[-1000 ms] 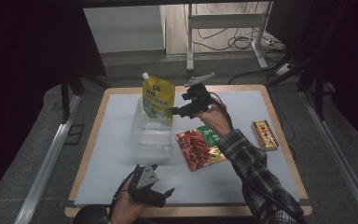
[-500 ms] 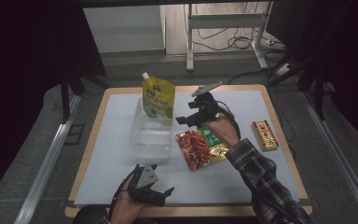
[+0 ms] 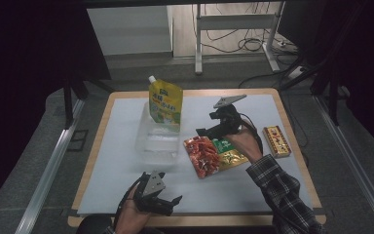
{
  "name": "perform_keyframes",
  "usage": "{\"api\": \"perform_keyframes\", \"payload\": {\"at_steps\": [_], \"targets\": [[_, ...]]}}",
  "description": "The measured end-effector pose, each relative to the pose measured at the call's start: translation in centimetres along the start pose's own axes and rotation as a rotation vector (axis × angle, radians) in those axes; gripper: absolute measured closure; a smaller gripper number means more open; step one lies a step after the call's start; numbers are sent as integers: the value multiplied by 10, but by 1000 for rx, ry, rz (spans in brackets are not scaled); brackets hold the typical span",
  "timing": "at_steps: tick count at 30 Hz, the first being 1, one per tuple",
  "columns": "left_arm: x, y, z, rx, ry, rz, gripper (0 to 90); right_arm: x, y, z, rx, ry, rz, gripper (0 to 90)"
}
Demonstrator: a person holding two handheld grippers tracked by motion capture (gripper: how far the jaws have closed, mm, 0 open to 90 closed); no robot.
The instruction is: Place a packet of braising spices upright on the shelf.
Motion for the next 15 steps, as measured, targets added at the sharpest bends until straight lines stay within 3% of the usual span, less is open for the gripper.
{"api": "perform_keyframes", "payload": {"at_steps": [15], "targets": [[0,1,-1,16,-26,8,93,-36,-8,-13,-24,-19,9,71]]}}
Point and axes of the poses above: each handheld gripper's, and its own axes: z roughly forward along the jaws, x roughly out of its top, y roughly to its right, the point moved 3 cm from there along z, roughly forward along the jaws, and after that the axes turned 13 degrees about -z, right-handed, at the moved point
